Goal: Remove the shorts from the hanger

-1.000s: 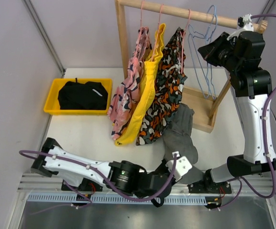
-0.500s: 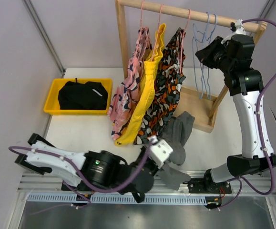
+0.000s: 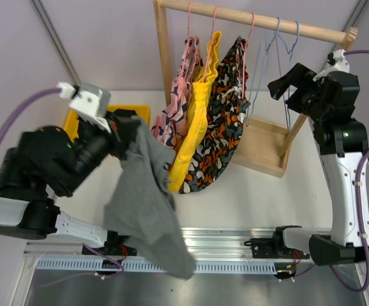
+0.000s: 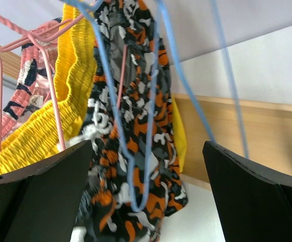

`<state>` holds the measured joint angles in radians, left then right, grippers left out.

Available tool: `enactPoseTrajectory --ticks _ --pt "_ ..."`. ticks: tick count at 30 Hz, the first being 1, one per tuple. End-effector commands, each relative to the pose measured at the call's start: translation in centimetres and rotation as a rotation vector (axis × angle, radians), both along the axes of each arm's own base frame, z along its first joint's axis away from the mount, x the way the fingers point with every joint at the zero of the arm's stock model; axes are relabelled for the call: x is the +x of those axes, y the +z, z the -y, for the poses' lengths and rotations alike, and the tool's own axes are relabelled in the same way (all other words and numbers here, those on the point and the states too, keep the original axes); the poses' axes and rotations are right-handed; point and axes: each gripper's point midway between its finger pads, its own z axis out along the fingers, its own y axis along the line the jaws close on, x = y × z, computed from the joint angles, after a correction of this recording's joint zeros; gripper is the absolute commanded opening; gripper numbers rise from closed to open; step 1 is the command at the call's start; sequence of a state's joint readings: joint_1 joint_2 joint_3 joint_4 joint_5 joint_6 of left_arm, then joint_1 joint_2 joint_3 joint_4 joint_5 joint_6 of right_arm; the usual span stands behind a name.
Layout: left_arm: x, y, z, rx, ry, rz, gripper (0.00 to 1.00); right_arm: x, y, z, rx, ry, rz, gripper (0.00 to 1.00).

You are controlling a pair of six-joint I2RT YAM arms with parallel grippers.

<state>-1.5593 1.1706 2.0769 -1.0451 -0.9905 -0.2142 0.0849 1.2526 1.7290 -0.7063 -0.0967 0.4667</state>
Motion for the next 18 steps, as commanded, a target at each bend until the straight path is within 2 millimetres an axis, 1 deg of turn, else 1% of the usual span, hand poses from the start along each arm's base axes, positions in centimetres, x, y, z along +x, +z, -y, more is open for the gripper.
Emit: enactPoseTrajectory --ticks 1,2,4,5,6,7,8,9,10,11,12,13,14,15,16,17,18 --pt "2.8 3.7 -4.4 0.073 0.133 0.138 0.0 -3.1 2.3 2.0 -0.043 -0.056 0.089 0.99" --pt "3.3 4.3 -5.3 0.072 0.162 0.158 0.0 -3.4 2.3 2.3 -0.05 -0.066 0.093 0.99" --pt "4.8 5.8 -7.7 0.079 0.256 0.205 0.0 -4.1 2.2 2.7 -0.066 -0.078 0.093 0.99" --pt "5.2 6.7 -8.1 0.056 0.282 0.223 0.0 -4.7 2.5 3.0 -0.067 -0.091 0.103 0.99" --pt "6.1 7.2 -9.5 0.059 0.352 0.233 0.0 -5.1 2.5 3.1 -0.07 -0.095 0.102 0.99" --pt "6.9 7.4 -8.8 0.073 0.347 0.244 0.0 -5.5 2.6 3.2 -0.069 -0.097 0.105 0.99" --pt "7.6 7.5 -8.8 0.079 0.359 0.246 0.0 -5.7 2.7 3.1 -0.067 -0.096 0.109 0.99" --pt "8.8 7.5 -9.9 0.094 0.423 0.242 0.0 -6.3 3.0 3.1 -0.066 -0.091 0.12 0.99" --pt "10.3 7.0 -8.7 0.114 0.411 0.232 0.0 -6.6 3.2 3.0 -0.065 -0.09 0.128 0.99" --pt "10.8 7.6 -9.2 0.096 0.435 0.243 0.0 -6.9 3.3 3.0 -0.063 -0.087 0.133 1.0" --pt "12.8 7.4 -10.4 0.1 0.513 0.227 0.0 -7.4 3.4 3.0 -0.061 -0.086 0.138 0.99" --pt "13.8 7.3 -11.1 0.093 0.549 0.219 0.0 -7.6 3.4 3.0 -0.062 -0.085 0.142 0.99" --pt "13.7 8.9 -11.9 0.045 0.556 0.25 0.0 -7.8 3.4 2.9 -0.062 -0.082 0.142 1.0" --pt "14.9 9.2 -13.8 0.038 0.626 0.253 0.0 -8.1 3.3 2.9 -0.061 -0.079 0.142 0.99" --pt "16.0 9.6 -13.9 0.026 0.634 0.261 0.0 -8.2 3.2 2.8 -0.059 -0.074 0.142 0.99" --pt "16.6 10.4 -15.2 0.025 0.675 0.286 0.0 -8.4 2.9 2.7 -0.054 -0.067 0.134 0.99" --pt "17.3 11.1 -15.9 0.027 0.704 0.314 0.0 -8.4 2.4 2.5 -0.05 -0.055 0.123 0.99"
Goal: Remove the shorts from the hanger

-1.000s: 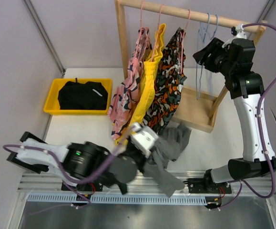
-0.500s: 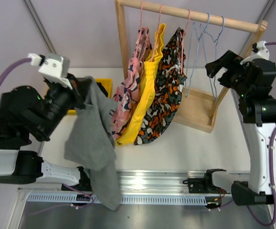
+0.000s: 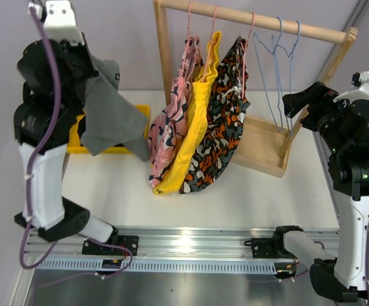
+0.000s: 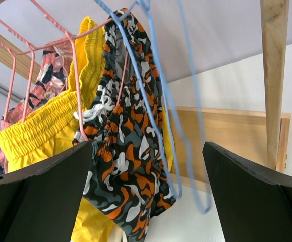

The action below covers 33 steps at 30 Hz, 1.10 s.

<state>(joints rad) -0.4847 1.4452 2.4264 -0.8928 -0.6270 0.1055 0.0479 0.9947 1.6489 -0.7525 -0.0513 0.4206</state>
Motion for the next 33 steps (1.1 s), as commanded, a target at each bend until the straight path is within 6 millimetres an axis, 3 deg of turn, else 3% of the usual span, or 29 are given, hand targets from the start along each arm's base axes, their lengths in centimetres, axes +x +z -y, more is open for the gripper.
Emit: enactPoseTrajectory --ticks 1,2,4,6,8,9,10,12,13,14,15,16,17,18,19,20,22,24,25,26,27,28,29,30,32,33 --pt "1.7 4.7 -1.7 -0.038 0.01 0.171 0.0 -0.7 -0.8 -0.5 -0.006 0.036 -0.013 0.99" --pt "3.8 4.1 -1.7 -0.025 0.019 0.157 0.0 -0.8 -1.1 -0.7 -0.002 0.047 -0.019 0.99" --pt "6.3 3.3 -4.4 -0.037 0.096 0.152 0.0 -1.0 -1.9 -1.1 -0.001 0.07 -0.033 1.0" --pt "10.4 0.2 -6.3 -0.069 0.13 0.083 0.0 -1.2 -2.9 -1.2 0.007 0.072 -0.052 0.99" --pt "12.6 -1.7 -7.4 -0.082 0.149 0.05 0.0 -1.9 -3.0 -1.3 0.011 0.078 -0.038 0.99" --pt "14.7 -5.9 -8.1 -0.106 0.172 -0.043 0.0 -1.8 -3.5 -1.3 0.014 0.079 -0.043 0.99" --pt "15.3 -6.5 -8.4 -0.116 0.174 -0.036 0.0 -1.9 -3.5 -1.3 0.017 0.08 -0.038 0.99" --pt "16.7 -12.6 -8.9 -0.12 0.197 -0.15 0.0 -2.3 -3.0 -1.4 0.022 0.085 -0.013 0.99" --pt "16.9 -12.9 -9.1 -0.133 0.201 -0.129 0.0 -2.4 -2.6 -1.6 0.026 0.095 -0.003 0.99" --pt "17.3 -16.0 -9.4 -0.14 0.209 -0.189 0.0 -2.6 -1.7 -1.7 0.027 0.101 0.024 0.99" --pt "17.5 -17.4 -9.5 -0.169 0.214 -0.209 0.02 -2.7 -1.2 -1.8 0.028 0.106 0.04 0.99" --pt "17.9 -20.7 -9.3 -0.178 0.214 -0.28 0.07 -2.8 -0.7 -2.0 0.029 0.117 0.052 0.99" --pt "17.9 -22.3 -10.6 -0.198 0.236 -0.327 0.37 -3.0 0.3 -2.1 0.031 0.127 0.082 0.99" --pt "18.7 -24.9 -10.3 -0.234 0.219 -0.388 0.6 -2.8 0.6 -2.4 0.031 0.143 0.085 1.0" --pt "18.8 -26.1 -10.3 -0.25 0.222 -0.424 0.86 -2.7 1.1 -2.7 0.033 0.157 0.098 0.99" --pt "18.6 -27.6 -10.1 -0.271 0.227 -0.474 0.96 -2.3 1.9 -2.9 0.035 0.17 0.109 1.0" --pt "18.1 -28.9 -9.5 -0.293 0.209 -0.515 1.0 -2.1 3.3 -3.8 0.042 0.221 0.14 0.99" --pt "17.3 -28.7 -9.0 -0.306 0.198 -0.497 0.99 -1.4 4.6 -4.7 0.05 0.27 0.164 0.99" --pt "16.1 -26.5 -8.6 -0.313 0.173 -0.445 0.99 -1.0 5.2 -5.1 0.057 0.286 0.179 0.99" --pt "15.3 -27.4 -7.8 -0.314 0.154 -0.464 0.99 -1.0 6.4 -5.4 0.058 0.3 0.203 0.99" --pt "14.7 -26.5 -7.4 -0.312 0.134 -0.435 0.99 0.3 6.2 -6.4 0.062 0.33 0.184 0.99" --pt "13.1 -24.3 -7.2 -0.309 0.124 -0.38 0.99 0.2 7.5 -6.9 0.058 0.346 0.209 0.99" --pt "12.2 -25.8 -5.7 -0.296 0.091 -0.415 0.99 0.7 7.7 -7.5 0.048 0.36 0.21 0.99" --pt "11.6 -25.1 -5.3 -0.292 0.071 -0.391 0.99 2.0 7.4 -8.8 0.044 0.379 0.186 0.99" --pt "9.1 -24.2 -4.6 -0.288 0.037 -0.355 1.0 2.4 8.4 -9.7 0.027 0.384 0.203 0.99" --pt "8.3 -25.1 -4.4 -0.289 0.032 -0.371 0.99 3.0 8.5 -9.9 0.01 0.373 0.206 0.99"
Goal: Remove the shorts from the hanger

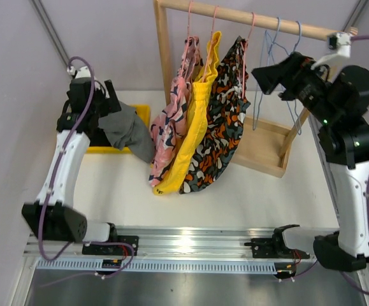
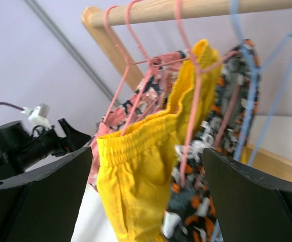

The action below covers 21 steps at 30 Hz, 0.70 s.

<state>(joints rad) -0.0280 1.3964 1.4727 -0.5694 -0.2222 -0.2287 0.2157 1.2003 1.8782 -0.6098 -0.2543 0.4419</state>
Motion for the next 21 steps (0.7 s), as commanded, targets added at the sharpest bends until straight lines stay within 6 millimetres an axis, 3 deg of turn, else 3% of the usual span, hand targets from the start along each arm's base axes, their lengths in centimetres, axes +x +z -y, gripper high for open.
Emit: enactPoseTrajectory --ticks 1,2,4,6,7,10,16,21 --pt "-3.3 2.9 1.5 -0.04 -0.052 0.133 0.99 1.7 1.5 -1.9 -0.032 0.012 0.046 0.99" --pt "-4.9 4.3 1.6 -0.049 -0.06 0.181 0.99 2.3 1.3 -2.2 -0.035 0.011 0.039 0.98" --pt "-6.5 2.6 1.9 -0.063 -0.075 0.161 0.99 3.3 1.1 -2.4 -0.041 0.005 0.037 0.98" --pt "-8.5 3.8 2.3 -0.081 -0.092 0.211 0.99 5.0 0.0 -2.6 -0.051 -0.018 0.011 0.98" --pt "-9.2 2.4 2.5 -0.089 -0.103 0.187 0.99 5.6 -0.3 -2.6 -0.052 -0.025 0.007 0.98" --pt "-11.2 2.2 3.0 -0.103 -0.138 0.213 0.99 7.3 -1.6 -2.6 -0.061 -0.054 -0.014 0.97" --pt "-13.3 1.7 3.4 -0.103 -0.17 0.228 0.99 9.8 -4.3 -3.3 -0.062 -0.062 -0.065 0.92" --pt "-13.5 0.8 4.3 -0.143 -0.202 0.22 0.99 11.1 -6.3 -3.9 -0.06 -0.058 -0.109 0.85"
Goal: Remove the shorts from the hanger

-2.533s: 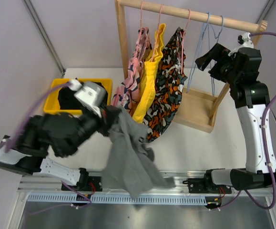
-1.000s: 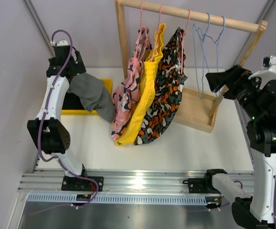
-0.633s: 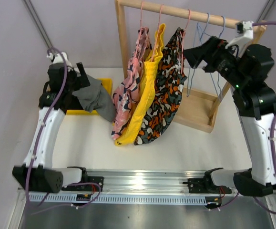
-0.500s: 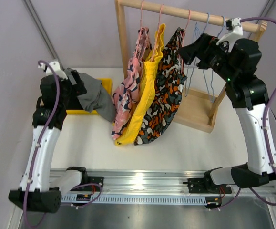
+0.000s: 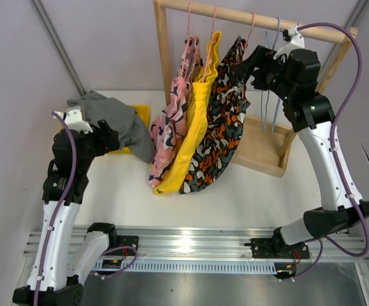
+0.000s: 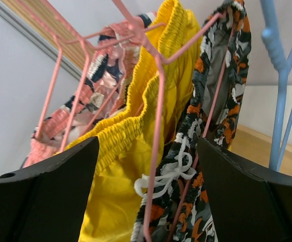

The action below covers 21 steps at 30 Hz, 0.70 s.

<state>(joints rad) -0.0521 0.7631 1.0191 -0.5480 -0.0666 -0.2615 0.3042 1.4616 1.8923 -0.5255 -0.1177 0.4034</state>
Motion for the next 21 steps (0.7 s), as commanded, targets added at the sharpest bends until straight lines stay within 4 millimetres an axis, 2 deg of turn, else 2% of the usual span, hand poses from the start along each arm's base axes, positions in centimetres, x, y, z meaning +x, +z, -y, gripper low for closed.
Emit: enactPoseTrajectory --ticks 1,3,4,6,7,8,10,11,12,13,14,15,16,17,18,19,20,21 --pt "0.0 0.1 1.1 -0.043 -0.049 0.015 0.98 1.3 -0.1 -0.5 0.012 -0.008 0.021 0.8" --pt "-0.1 0.3 1.8 -0.057 -0.082 0.021 0.98 1.5 -0.4 -0.7 0.005 -0.005 0.014 0.76" --pt "-0.1 0.6 2.0 -0.059 -0.093 0.03 0.98 1.7 -0.7 -0.7 0.002 -0.006 0.005 0.58" --pt "-0.3 1.0 2.6 -0.066 -0.118 0.041 0.98 1.8 -0.8 -0.7 0.0 -0.009 0.005 0.39" --pt "-0.5 1.7 3.1 -0.068 -0.141 0.059 0.98 1.9 -0.8 -0.7 -0.001 -0.012 0.005 0.23" --pt "-0.7 2.0 3.6 -0.068 -0.16 0.06 0.98 1.9 -0.8 -0.6 -0.003 -0.017 0.004 0.16" --pt "-1.0 3.1 4.6 -0.066 -0.201 0.079 0.99 1.9 -0.6 -0.5 -0.004 -0.023 0.008 0.11" --pt "-1.7 4.5 6.2 -0.062 -0.257 0.102 0.99 2.0 -0.6 -0.4 -0.006 -0.029 0.008 0.03" --pt "-2.0 5.0 6.8 -0.059 -0.278 0.109 0.99 2.0 -0.5 -0.3 -0.006 -0.032 0.009 0.0" --pt "-2.6 5.3 8.8 -0.06 -0.347 0.109 0.99 1.9 -0.2 -0.3 -0.006 -0.032 0.013 0.0" --pt "-3.0 7.1 9.3 -0.062 -0.36 0.149 0.99 1.9 0.0 -0.3 -0.003 -0.032 0.019 0.0" --pt "-3.2 7.7 10.2 -0.066 -0.39 0.162 0.99 1.7 0.5 -0.2 0.002 -0.033 0.028 0.0" --pt "-3.7 8.0 12.2 -0.07 -0.461 0.165 0.99 1.4 1.5 -0.1 0.012 -0.034 0.049 0.0" --pt "-4.1 9.6 13.3 -0.077 -0.504 0.204 0.99 1.1 2.2 -0.2 0.025 -0.033 0.062 0.0" --pt "-4.3 9.8 14.4 -0.073 -0.545 0.21 0.99 0.7 3.1 0.0 0.034 -0.036 0.079 0.0" --pt "-5.4 10.2 16.6 -0.076 -0.632 0.216 0.99 0.2 4.6 0.2 0.046 -0.042 0.11 0.0" --pt "-5.4 10.3 18.2 -0.055 -0.681 0.217 0.99 -0.3 5.3 0.2 0.057 -0.045 0.118 0.0" --pt "-5.8 11.2 19.6 -0.053 -0.727 0.244 0.99 -0.8 6.1 0.2 0.065 -0.045 0.133 0.0"
